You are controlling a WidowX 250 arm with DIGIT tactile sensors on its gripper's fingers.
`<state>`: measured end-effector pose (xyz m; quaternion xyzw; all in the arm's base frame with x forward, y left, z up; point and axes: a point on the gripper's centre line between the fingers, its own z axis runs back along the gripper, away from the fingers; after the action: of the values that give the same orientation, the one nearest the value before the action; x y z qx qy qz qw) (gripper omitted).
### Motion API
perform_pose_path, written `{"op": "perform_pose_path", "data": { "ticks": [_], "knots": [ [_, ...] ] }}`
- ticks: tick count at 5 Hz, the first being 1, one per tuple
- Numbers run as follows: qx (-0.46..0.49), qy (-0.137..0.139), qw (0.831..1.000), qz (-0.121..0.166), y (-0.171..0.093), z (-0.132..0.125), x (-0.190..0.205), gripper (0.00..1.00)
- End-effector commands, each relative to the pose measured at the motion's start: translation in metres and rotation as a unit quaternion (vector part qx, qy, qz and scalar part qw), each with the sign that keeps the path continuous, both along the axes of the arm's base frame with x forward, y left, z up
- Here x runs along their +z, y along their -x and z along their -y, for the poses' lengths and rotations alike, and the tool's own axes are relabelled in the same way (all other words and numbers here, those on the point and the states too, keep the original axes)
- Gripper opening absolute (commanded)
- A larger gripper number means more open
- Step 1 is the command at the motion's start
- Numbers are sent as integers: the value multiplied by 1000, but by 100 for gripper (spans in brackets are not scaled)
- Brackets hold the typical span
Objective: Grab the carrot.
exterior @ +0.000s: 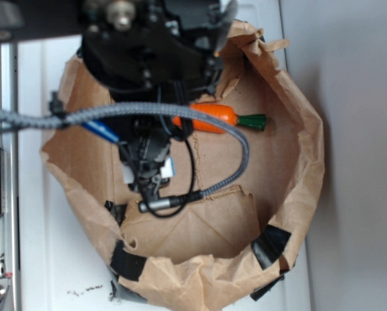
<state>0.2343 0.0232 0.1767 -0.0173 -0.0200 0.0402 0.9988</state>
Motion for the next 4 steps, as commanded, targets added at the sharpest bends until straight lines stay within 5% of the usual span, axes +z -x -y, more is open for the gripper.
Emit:
{"op": "perform_pose_path", "data": {
  "ticks": [1, 3, 4],
  "knots": [
    [10, -2, 1000, 23, -5, -4, 12, 100],
    [-8, -24, 999, 29, -18, -10, -19, 100],
    [-12, -15, 998, 55, -20, -14, -28, 100]
  ]
}}
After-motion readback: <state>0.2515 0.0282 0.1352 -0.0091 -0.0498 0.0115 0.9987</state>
